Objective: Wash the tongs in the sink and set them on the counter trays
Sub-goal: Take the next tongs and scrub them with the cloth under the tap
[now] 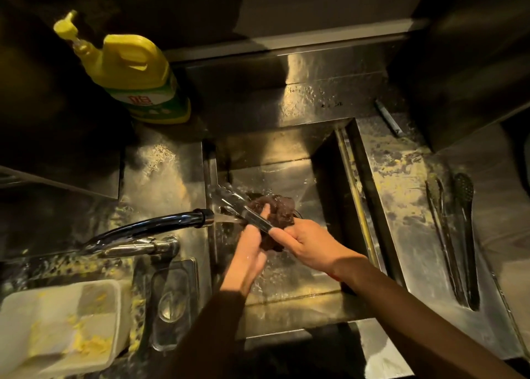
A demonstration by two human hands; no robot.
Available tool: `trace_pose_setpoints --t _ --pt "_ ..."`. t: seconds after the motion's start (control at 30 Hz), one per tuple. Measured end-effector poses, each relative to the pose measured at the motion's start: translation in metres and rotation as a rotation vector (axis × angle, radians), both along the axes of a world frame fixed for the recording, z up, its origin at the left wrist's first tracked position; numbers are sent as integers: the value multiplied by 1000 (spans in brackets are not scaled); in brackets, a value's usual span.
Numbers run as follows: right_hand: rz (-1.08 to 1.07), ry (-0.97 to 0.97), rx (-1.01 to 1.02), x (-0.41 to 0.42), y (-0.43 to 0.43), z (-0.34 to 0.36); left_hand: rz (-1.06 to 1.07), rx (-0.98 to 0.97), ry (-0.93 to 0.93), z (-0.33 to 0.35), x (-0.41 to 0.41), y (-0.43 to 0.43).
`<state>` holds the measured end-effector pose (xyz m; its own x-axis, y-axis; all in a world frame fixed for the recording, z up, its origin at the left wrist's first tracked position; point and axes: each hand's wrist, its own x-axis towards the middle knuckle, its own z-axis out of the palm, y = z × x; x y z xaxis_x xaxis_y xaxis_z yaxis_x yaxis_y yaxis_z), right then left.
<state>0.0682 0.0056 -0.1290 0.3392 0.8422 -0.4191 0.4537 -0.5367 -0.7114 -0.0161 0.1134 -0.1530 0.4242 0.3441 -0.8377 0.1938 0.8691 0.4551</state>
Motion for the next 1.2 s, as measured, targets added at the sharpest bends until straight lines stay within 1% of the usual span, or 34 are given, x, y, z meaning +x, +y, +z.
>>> trace_pose_setpoints --t 0.1,0.17,0.23,0.33,0.37,0.43,0.5,0.57,0.6,0.63,0.7,0.77,0.8,0.87,0.97,1.0,1.07,1.13,1.2 --pt "77 13 -3 7 -14 5 -29 145 32 -6 -6 20" --pt "142 -46 -39 15 -22 10 23 212 -2 -9 -11 37" --pt "185 -91 -101 24 -31 15 -13 291 -44 -13 -16 52" --pt "197 -117 -119 37 -35 18 -50 276 -50 -15 -18 59" --pt "182 -110 -101 37 -31 18 -19 266 -46 -19 -19 58" --pt "169 -128 -49 29 -19 15 71 175 -104 -18 -18 53" --pt "166 -157 -22 18 -10 7 124 139 -98 -20 -16 49" --pt "147 -152 -20 15 -14 -1 33 196 -100 -23 -17 51" --pt "146 -160 -34 17 -21 -3 -47 311 -42 -20 -19 55" --pt "149 -183 -49 21 -29 -4 -135 382 -34 -23 -24 60" --pt "107 -223 -46 30 -49 -7 -199 428 21 -30 -32 73" --pt "-18 -200 -5 35 -63 -8 -128 363 -13 -21 -39 81" --pt "-68 -191 7 36 -65 -8 -95 273 -55 -16 -41 81" --pt "-100 -146 -21 30 -62 -10 -53 102 -149 -14 -42 71" --pt "-146 28 -46 12 -47 -16 14 -24 -282 -6 -37 48" --pt "-169 90 -34 8 -43 -18 56 -49 -299 -4 -34 43" --pt "-163 147 -20 3 -36 -19 87 -82 -271 -3 -28 38" --pt "-131 163 -46 0 -34 -17 7 -78 -227 0 -26 40" --pt "-82 147 -82 0 -36 -16 -107 43 -149 -1 -28 44"
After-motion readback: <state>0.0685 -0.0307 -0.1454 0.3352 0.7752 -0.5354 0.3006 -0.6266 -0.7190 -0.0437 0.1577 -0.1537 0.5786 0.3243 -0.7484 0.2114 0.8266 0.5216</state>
